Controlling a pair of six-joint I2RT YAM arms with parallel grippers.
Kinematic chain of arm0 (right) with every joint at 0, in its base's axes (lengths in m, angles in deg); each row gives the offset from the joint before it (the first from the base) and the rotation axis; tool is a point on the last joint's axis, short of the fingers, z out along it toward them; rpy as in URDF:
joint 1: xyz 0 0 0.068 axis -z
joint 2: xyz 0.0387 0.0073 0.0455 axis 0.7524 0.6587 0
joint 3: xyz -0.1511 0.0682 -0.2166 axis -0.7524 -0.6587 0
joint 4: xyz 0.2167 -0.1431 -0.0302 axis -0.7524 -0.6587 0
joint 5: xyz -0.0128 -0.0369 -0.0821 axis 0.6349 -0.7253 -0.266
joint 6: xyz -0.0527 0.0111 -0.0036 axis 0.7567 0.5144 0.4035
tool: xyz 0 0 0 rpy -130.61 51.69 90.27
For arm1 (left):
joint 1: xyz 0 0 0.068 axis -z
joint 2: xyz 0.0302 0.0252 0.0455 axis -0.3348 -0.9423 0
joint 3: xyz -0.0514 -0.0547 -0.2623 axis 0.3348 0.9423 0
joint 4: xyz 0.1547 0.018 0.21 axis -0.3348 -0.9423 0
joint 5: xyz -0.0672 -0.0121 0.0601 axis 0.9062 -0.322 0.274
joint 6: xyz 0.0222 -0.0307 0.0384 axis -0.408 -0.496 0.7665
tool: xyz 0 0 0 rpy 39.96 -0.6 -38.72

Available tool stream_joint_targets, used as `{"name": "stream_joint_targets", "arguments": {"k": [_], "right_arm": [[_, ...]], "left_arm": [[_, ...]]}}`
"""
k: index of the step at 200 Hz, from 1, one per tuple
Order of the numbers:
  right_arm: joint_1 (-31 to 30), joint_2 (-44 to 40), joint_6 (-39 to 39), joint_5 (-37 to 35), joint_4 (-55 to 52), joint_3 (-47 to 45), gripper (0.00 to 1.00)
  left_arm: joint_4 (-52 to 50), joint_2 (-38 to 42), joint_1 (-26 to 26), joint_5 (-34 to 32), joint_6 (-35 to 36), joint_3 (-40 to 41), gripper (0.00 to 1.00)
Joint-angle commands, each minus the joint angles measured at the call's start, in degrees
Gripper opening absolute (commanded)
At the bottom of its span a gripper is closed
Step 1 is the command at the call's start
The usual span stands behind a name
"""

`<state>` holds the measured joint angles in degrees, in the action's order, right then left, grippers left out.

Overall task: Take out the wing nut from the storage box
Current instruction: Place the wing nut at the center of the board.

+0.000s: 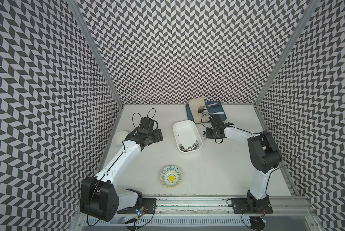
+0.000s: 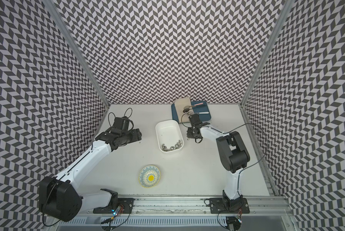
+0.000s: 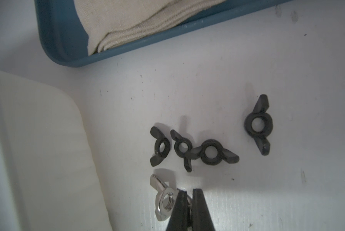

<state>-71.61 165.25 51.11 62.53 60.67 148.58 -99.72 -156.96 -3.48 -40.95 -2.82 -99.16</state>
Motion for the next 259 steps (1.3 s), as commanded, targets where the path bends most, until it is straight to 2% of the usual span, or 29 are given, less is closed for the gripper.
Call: {"name": "stream_joint_targets", "arguments": {"k": [1, 63, 118, 189, 224, 259], "right_arm": [[-0.31, 1.15, -0.39, 0.17, 2.58, -0.55, 0.06], [-0.31, 2.39, -0.91, 0.37, 3.55, -0.99, 0.07], [-0.24, 2.16, -1.35, 0.59, 3.38, -1.12, 0.17], [-0.65, -6.07, -0.71, 4.48, -1.08, 4.88, 0.28], [-2.52, -5.12, 4.94, 14.45, -0.14, 6.68, 0.35], [-6.1, 0.57, 9.12, 13.02, -4.83, 11.37, 0.42]], "left_arm": [[-0.05, 0.47, -0.26, -0.6, -0.47, -0.32, 0.78], [0.2, 0.62, -0.26, -0.68, -0.69, -0.16, 0.78], [0.3, 0.94, -0.26, -0.69, -0.89, 0.16, 0.78], [0.02, 1.42, -0.26, -0.97, -0.77, 0.37, 0.78], [0.52, 1.14, -0.26, -0.54, -1.03, 0.38, 0.78], [0.55, 1.02, -0.26, -0.39, -1.0, 0.18, 0.78]]}}
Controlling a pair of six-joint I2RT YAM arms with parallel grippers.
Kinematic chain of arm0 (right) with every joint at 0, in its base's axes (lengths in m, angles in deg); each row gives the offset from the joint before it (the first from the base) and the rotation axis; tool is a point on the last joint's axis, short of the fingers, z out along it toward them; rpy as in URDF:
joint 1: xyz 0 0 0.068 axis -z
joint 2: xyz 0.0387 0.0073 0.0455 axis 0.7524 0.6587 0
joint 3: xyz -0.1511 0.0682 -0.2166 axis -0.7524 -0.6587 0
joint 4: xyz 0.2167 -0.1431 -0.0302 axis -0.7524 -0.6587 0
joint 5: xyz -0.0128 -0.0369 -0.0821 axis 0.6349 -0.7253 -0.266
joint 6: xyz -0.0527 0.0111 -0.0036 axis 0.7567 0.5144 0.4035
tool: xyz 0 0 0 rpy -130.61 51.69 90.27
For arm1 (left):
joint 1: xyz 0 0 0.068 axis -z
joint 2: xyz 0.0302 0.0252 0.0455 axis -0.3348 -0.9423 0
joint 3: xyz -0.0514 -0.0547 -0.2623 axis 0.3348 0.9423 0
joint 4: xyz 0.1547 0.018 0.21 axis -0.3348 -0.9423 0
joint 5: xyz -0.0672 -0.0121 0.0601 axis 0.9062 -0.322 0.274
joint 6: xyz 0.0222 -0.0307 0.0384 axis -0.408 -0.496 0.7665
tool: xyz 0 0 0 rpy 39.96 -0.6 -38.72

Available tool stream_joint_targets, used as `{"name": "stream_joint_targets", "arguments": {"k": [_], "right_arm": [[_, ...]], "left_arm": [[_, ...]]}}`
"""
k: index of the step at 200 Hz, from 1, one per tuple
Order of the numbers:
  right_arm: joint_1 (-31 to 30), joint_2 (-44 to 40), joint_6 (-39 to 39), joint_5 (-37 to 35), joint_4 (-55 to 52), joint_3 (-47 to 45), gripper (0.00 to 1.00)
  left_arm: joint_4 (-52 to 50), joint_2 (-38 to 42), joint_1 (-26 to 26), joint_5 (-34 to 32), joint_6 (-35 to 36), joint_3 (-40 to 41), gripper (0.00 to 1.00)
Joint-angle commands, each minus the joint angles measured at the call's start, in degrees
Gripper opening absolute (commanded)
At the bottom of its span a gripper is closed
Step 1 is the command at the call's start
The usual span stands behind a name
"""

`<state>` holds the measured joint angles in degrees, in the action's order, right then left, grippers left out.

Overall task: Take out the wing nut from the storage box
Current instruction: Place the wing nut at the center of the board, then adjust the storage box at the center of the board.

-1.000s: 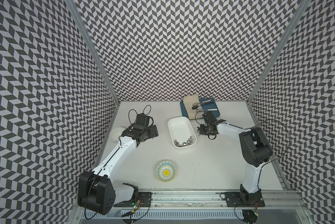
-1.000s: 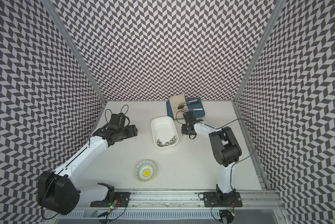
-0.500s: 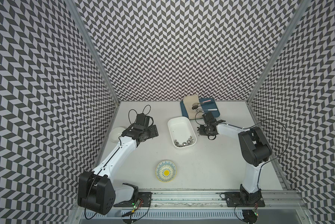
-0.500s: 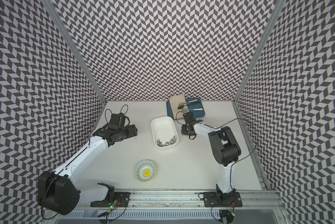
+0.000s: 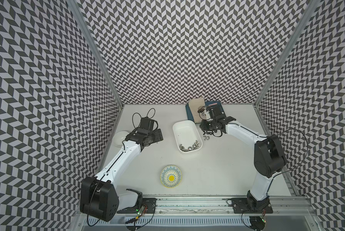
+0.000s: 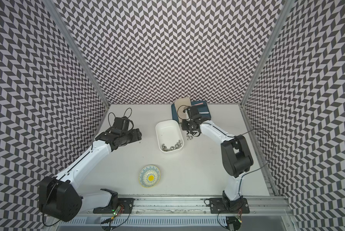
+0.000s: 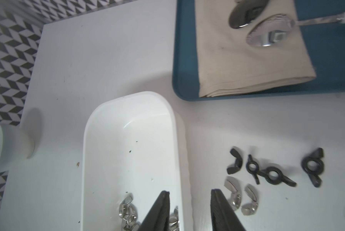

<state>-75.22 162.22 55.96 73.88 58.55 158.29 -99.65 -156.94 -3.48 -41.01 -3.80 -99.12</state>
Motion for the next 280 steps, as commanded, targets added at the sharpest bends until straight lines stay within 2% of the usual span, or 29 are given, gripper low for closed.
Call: {"name": "stream_joint_targets", "arguments": {"k": [1, 56, 117, 205, 236, 280], "right_arm": [[-2.58, 3.69, 4.31, 1.67, -2.69, 1.68, 0.42], [-3.56, 7.28, 5.73, -3.72, -5.95, 3.73, 0.44], [-3.56, 5.13, 5.09, -4.39, -5.14, 4.04, 0.43], [-3.56, 10.26, 9.34, -4.16, -6.96, 5.55, 0.17], [-3.86, 10.77, 12.35, -4.05, -5.57, 6.4, 0.12], [-4.74, 14.34, 21.2, -2.33, -6.42, 11.19, 0.09]], "left_arm": [[0.48, 1.03, -0.26, -0.34, 0.03, 0.15, 0.78], [0.14, 1.95, -0.34, -0.87, 0.21, 0.85, 0.78], [0.17, 1.26, -0.34, -0.98, 0.56, -0.09, 0.78], [-1.05, 1.78, -0.42, -1.33, 1.14, -1.18, 0.78], [-1.62, 1.82, -0.42, -1.57, 1.32, -1.62, 0.79], [-2.2, 2.3, -0.41, -1.6, 1.31, -1.75, 0.78]]}}
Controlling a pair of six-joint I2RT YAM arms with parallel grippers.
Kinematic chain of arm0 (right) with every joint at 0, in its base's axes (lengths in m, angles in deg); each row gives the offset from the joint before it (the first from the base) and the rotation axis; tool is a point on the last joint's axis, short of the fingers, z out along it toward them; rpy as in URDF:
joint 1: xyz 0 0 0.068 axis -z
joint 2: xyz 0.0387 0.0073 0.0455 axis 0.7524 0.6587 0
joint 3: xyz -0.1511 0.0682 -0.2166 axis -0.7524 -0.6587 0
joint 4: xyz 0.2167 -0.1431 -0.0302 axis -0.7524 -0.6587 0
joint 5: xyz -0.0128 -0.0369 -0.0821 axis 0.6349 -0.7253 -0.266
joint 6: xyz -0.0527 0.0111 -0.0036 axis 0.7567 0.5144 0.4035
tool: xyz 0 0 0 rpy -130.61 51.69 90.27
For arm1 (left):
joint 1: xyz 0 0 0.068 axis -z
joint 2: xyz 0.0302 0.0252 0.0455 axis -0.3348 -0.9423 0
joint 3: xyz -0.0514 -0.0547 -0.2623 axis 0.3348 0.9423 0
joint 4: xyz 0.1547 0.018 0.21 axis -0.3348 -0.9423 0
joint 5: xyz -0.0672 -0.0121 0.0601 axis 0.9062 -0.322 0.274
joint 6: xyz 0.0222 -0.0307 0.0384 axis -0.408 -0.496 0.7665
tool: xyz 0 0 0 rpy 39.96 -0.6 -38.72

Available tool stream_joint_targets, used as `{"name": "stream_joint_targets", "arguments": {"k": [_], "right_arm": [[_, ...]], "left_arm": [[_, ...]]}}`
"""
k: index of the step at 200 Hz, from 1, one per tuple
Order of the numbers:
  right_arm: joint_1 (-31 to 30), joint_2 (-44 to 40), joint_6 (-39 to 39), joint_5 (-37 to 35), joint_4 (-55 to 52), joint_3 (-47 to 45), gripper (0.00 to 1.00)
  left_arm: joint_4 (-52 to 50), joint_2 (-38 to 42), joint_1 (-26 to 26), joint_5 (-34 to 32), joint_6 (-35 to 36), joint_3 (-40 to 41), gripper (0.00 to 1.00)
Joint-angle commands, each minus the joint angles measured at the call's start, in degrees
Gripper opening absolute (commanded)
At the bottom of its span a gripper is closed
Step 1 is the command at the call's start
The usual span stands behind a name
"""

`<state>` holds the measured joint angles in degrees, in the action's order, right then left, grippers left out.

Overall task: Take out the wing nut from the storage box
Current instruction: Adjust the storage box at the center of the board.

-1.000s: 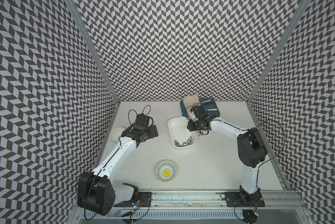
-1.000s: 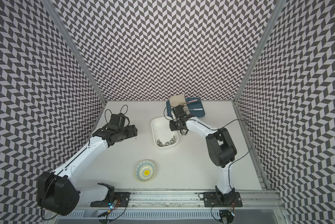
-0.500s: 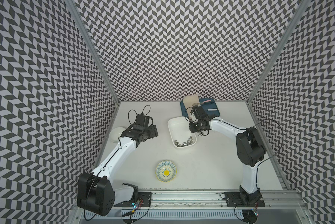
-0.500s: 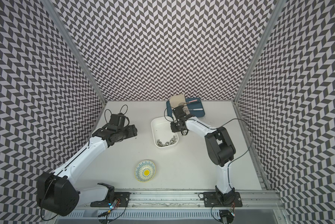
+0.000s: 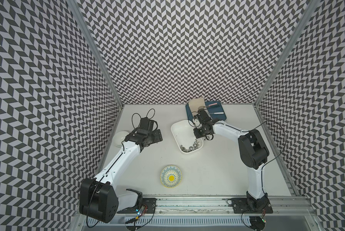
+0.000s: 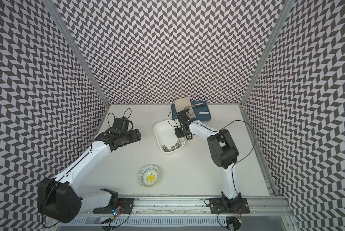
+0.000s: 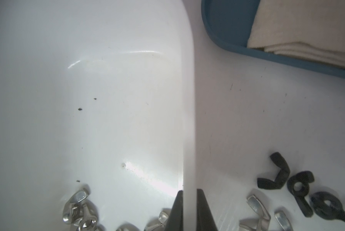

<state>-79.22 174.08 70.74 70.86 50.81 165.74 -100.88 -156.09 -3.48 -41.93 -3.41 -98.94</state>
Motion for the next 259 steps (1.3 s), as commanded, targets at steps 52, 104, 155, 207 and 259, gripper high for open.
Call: {"name": "stream_joint_targets", "arguments": {"k": [52, 104, 155, 207, 259], "right_arm": [[-1.85, 9.43, 19.06, 5.84, -5.15, 14.64, 0.08], [-3.41, 16.05, 26.85, 5.91, -9.75, 24.05, 0.09], [-4.64, 17.96, 27.72, 5.47, -10.32, 28.11, 0.19], [-5.07, 15.47, 24.54, 4.11, -8.32, 29.55, 0.39], [-5.4, 5.78, 10.64, -1.64, -4.14, 24.9, 0.52]], "left_arm": [[-2.02, 2.4, -0.39, -0.76, 1.07, -1.65, 0.78], [-2.93, 3.08, -0.36, -0.76, 0.83, -1.52, 0.78], [-4.05, 3.29, -0.42, -1.35, 1.22, -1.7, 0.78], [-3.71, 3.65, -0.36, -1.12, 0.86, -1.35, 0.78], [-3.05, 4.7, -0.43, -1.29, 0.52, -0.23, 0.78]]}}
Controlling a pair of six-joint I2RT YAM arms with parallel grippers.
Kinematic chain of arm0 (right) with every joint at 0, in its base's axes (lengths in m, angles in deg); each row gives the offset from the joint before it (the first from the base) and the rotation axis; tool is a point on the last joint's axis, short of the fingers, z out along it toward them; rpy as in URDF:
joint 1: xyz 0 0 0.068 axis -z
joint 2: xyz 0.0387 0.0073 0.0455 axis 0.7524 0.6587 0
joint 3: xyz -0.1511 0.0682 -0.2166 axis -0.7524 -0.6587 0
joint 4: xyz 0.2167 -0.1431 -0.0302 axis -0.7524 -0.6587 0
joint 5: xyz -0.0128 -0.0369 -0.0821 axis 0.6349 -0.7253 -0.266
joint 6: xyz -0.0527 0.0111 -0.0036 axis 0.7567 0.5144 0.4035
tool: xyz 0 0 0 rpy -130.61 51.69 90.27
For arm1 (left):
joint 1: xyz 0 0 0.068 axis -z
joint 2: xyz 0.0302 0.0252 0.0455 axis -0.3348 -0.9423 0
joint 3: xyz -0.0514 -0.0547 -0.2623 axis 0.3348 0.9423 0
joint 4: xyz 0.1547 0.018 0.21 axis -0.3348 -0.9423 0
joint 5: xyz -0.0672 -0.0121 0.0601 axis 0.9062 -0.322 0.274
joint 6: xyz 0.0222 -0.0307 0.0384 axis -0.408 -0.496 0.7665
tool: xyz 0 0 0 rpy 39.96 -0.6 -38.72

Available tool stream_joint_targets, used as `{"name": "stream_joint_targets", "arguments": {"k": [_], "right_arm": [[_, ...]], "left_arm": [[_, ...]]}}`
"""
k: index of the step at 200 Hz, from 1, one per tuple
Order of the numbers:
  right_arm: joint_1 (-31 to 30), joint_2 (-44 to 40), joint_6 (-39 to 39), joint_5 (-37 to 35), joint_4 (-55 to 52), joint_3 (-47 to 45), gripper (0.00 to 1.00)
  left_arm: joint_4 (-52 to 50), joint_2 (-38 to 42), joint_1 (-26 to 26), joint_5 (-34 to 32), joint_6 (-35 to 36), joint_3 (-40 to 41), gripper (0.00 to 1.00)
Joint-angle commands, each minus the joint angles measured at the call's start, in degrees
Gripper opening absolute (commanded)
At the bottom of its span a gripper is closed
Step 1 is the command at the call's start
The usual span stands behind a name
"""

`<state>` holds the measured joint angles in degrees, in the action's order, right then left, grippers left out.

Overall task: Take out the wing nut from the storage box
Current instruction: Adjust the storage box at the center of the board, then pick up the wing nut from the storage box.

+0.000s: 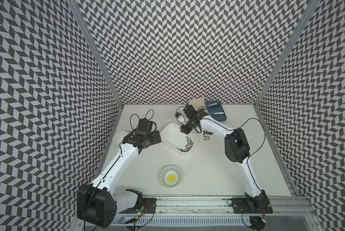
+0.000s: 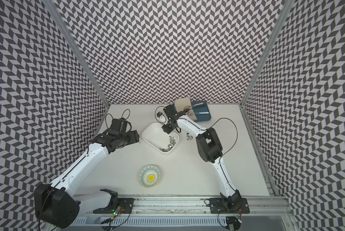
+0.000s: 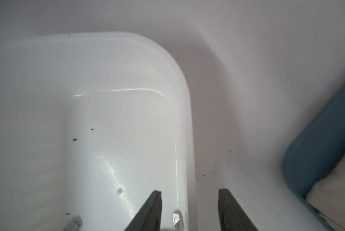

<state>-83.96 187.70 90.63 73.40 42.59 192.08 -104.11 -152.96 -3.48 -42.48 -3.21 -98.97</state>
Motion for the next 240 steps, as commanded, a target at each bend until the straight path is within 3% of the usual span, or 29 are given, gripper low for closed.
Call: {"name": "stream_joint_targets", "arguments": {"k": [1, 58, 79, 147, 240], "right_arm": [[-0.68, -7.93, -9.77, -4.4, 4.06, -1.56, 0.52], [-5.42, -18.15, -33.79, -17.43, 3.52, -16.62, 0.48], [-8.94, -21.72, -38.43, -21.46, 3.9, -20.57, 0.45], [-12.51, -18.73, -42.54, -23.71, 2.15, -23.22, 0.38], [-11.89, -8.27, -42.2, -30.02, 1.56, -15.96, 0.35]], "left_arm": [[0.23, 1.57, -0.43, -0.74, 0.35, -0.19, 0.79], [1.06, 0.81, -0.61, -0.22, 0.11, -0.82, 0.79], [1.11, 0.36, -0.67, -0.13, 0.55, -1.21, 0.79], [0.93, 0.33, -0.78, 0.31, 1.55, -1.75, 0.79], [-0.64, 2.54, -1.4, 0.22, 2.22, -1.59, 0.79]]}}
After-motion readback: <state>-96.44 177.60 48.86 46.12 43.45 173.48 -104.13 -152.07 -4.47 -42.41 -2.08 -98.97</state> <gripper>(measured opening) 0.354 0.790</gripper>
